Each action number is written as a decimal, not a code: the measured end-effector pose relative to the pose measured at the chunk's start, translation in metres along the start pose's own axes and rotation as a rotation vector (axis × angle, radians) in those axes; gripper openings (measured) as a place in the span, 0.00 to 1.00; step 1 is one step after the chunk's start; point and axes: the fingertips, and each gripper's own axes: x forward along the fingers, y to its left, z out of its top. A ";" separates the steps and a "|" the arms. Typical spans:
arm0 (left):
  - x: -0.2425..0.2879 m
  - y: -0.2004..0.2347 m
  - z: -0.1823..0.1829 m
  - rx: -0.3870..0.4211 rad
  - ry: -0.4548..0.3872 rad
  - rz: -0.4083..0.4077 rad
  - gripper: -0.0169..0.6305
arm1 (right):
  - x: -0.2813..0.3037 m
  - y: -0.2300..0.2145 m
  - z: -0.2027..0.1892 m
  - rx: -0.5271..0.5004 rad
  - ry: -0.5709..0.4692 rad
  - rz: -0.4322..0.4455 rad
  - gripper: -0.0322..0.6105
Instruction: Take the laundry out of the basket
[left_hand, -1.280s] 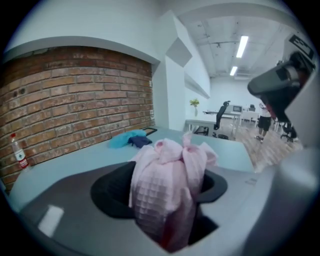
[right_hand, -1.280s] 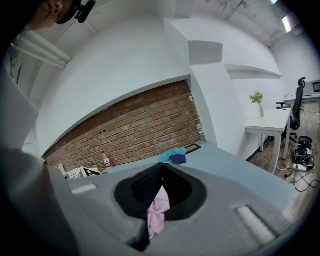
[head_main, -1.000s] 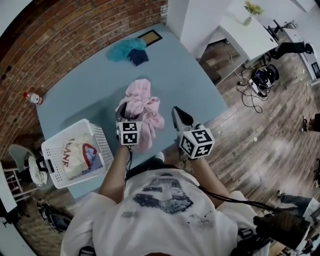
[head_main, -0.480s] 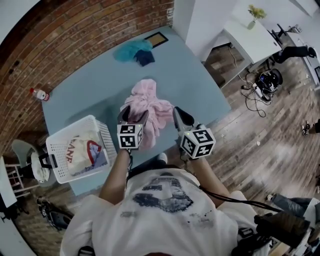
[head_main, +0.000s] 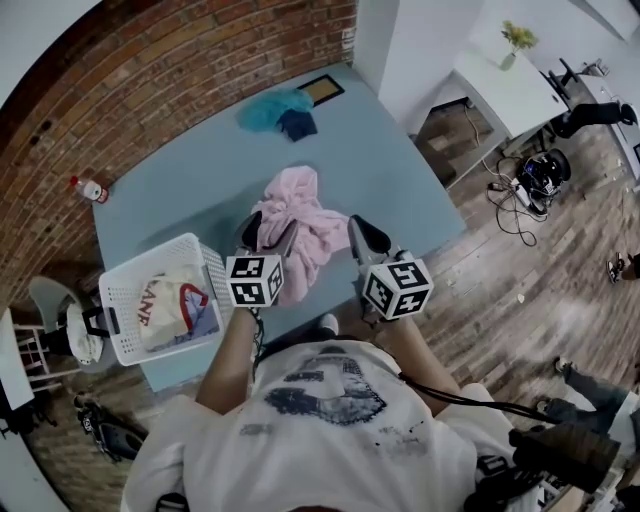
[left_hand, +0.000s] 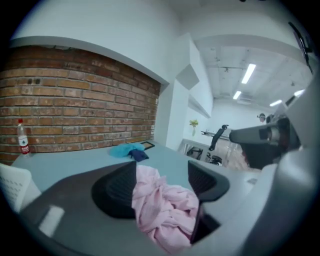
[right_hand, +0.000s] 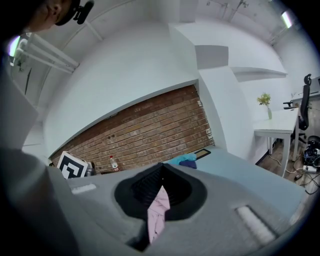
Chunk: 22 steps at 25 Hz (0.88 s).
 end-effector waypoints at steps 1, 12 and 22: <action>-0.002 0.000 0.002 0.001 -0.006 0.000 0.52 | 0.000 0.000 0.001 0.000 -0.002 0.001 0.05; -0.017 0.002 0.021 -0.013 -0.077 0.027 0.21 | 0.013 0.004 0.010 -0.004 -0.010 0.029 0.05; -0.024 0.010 0.035 -0.006 -0.129 0.074 0.01 | 0.022 0.013 0.013 -0.012 -0.013 0.057 0.05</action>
